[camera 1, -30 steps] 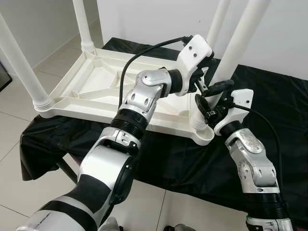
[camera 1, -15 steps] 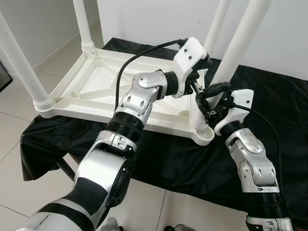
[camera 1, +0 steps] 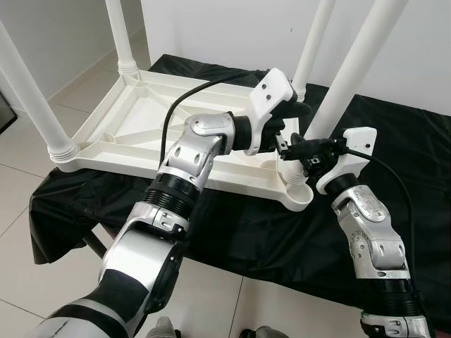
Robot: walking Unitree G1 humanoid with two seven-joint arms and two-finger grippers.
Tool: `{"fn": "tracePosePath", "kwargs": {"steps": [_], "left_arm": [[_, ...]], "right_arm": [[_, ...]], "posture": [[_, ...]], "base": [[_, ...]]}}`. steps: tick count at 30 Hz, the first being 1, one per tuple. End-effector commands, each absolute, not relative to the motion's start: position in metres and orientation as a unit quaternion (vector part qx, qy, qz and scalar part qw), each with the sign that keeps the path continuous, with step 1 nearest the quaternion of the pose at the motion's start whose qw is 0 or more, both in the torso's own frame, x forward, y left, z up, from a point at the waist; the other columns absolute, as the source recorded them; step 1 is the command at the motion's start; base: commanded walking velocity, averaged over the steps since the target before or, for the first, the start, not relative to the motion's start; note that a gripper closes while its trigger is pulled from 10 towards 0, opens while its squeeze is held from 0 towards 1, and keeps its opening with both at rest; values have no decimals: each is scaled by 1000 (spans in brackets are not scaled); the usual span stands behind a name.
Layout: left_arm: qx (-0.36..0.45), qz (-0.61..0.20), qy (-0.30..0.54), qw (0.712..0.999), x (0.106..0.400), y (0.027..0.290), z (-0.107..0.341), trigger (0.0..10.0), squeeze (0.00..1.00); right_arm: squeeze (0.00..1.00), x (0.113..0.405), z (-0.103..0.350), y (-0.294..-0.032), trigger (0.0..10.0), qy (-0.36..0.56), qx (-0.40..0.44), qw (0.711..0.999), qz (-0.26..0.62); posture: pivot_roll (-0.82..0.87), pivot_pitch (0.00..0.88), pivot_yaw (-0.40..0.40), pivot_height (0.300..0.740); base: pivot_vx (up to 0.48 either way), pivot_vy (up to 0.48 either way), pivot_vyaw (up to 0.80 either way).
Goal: Building children table
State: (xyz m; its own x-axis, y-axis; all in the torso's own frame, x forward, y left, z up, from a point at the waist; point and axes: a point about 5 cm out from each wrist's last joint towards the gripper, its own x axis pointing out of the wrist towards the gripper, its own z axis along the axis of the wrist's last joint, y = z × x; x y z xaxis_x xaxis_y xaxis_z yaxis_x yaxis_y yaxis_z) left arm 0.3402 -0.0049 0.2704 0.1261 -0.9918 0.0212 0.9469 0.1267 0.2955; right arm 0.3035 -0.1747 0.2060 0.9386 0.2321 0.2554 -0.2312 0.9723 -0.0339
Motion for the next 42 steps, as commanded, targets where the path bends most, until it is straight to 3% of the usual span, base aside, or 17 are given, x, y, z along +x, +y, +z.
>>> {"fn": "tracePosePath", "kwargs": {"steps": [1,3,5,12,15,19,21,42], "left_arm": [[104,-663,-104,734,337,-5,269,10000,0],[105,-659,-102,738,340,-1,270,10000,0],[103,-631,-95,763,351,13,273,10000,0],[105,-608,-91,782,359,23,277,10000,0],[114,-571,-86,809,370,34,280,10000,0],[118,-547,-85,824,376,37,281,10000,0],[119,-505,-79,851,385,39,282,10000,0],[120,-395,-104,905,400,39,292,10000,0]], "right_arm": [[0,305,211,-181,10000,-143,-5,984,102],[0,306,212,-183,10000,-144,-4,985,96],[0,306,210,-185,10000,-142,-6,985,93],[0,305,209,-184,10000,-141,-8,984,107],[0,300,205,-179,10000,-133,-13,981,139],[0,298,201,-175,10000,-126,-15,979,160],[0,296,196,-168,10000,-114,-21,975,190],[0,306,193,-156,10000,-108,-20,962,250]], "posture": [[-46,12,-57,740],[-46,12,-57,740],[-47,16,-56,740],[-49,18,-55,740],[-51,18,-53,740],[-50,18,-52,740],[-48,15,-54,740],[3,0,-96,740]], "base": [[0,0,0],[0,0,0],[0,0,0],[0,0,0],[0,0,0],[0,0,0],[0,0,0],[0,0,0]]}}
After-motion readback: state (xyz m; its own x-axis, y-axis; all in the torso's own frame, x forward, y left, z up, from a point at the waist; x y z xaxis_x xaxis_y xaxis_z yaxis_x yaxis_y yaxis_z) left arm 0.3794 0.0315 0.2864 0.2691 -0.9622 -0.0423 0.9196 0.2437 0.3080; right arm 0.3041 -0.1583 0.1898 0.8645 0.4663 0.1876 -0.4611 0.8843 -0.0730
